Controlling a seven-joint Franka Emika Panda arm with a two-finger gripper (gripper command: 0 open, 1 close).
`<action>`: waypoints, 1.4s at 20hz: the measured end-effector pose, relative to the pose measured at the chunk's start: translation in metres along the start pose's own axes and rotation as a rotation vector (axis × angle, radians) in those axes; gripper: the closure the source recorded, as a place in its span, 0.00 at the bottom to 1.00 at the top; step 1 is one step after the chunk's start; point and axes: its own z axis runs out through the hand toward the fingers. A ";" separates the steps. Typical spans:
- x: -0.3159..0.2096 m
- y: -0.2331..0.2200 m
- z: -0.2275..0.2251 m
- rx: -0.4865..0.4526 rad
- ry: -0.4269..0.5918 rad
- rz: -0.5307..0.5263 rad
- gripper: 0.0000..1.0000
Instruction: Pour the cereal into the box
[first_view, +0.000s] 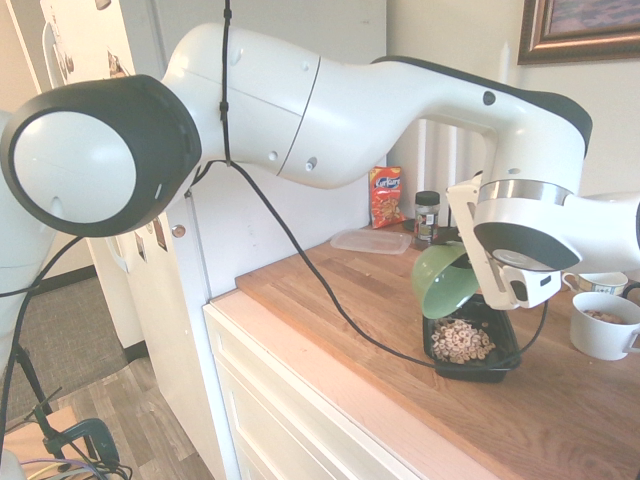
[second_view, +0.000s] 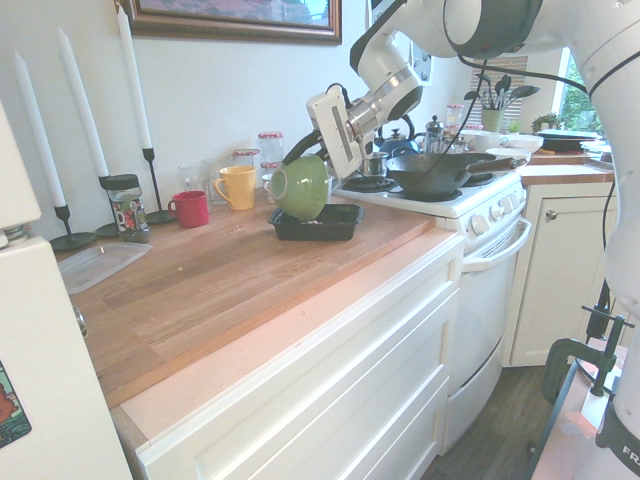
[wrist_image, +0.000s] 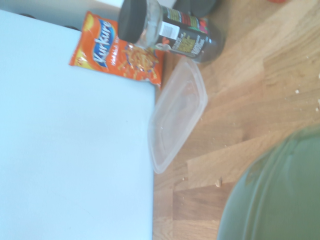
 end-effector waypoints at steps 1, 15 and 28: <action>0.000 0.000 0.000 0.001 0.000 -0.001 1.00; -0.063 -0.110 0.085 -0.455 0.462 -0.098 1.00; -0.141 -0.129 0.273 -0.983 0.856 -0.358 1.00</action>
